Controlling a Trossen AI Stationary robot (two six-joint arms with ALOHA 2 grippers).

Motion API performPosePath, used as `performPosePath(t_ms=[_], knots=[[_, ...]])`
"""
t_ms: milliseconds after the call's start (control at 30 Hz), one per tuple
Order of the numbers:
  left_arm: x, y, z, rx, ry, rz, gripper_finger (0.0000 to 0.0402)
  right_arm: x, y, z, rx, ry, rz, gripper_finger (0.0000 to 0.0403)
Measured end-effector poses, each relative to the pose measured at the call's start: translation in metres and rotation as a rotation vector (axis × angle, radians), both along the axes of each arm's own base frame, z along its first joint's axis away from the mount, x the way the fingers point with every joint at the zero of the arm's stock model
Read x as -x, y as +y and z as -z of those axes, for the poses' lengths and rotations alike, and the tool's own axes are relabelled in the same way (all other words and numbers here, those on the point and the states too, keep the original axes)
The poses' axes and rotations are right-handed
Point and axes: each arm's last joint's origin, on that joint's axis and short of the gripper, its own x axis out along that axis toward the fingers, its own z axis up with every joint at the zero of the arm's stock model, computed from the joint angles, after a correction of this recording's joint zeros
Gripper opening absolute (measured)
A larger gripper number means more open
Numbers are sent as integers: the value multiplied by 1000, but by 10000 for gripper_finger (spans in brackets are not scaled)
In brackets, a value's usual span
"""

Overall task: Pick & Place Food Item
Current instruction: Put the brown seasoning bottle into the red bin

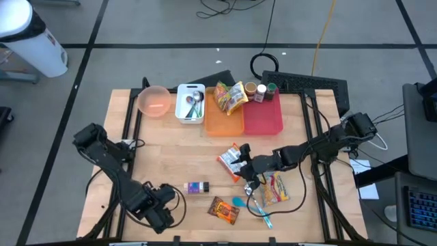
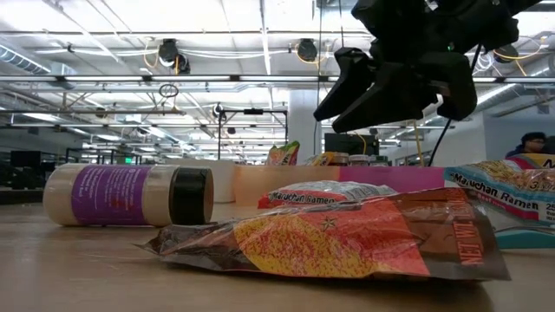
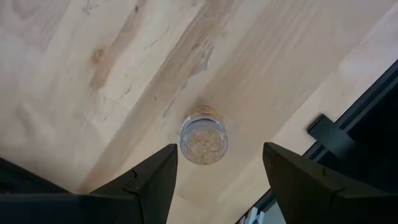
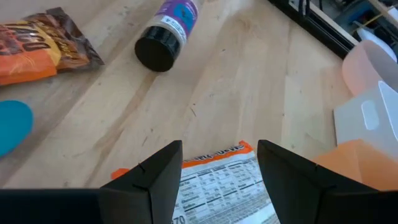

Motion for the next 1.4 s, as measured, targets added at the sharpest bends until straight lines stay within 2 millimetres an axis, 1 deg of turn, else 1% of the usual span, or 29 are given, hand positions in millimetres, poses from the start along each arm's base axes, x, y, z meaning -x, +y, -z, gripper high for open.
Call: performPosePath(t_ms=[233,400,533,633,767,1000,1300,1400], knots=[[11,-13,0,15,-26,-71,243,-1,-1,0,-2,-8,3,201],[21,-25,0,15,-71,-117,243,-4,0,-7,-10,-81,-6,201],[29,-30,-1,-4,-98,-130,243,-7,1,-12,-12,-139,-13,201],[29,-30,0,-22,-128,-141,243,-7,1,-13,-4,-154,-19,201],[26,-28,0,-20,-123,-142,243,-7,1,-14,19,-156,-32,201],[16,-20,0,-31,-126,-90,243,-7,1,-12,-11,-145,-15,201],[12,-17,0,-24,-112,-78,243,5,-2,7,-9,-104,-10,201],[13,-16,5,-18,-94,-106,243,7,-3,10,-14,-123,-9,201]])
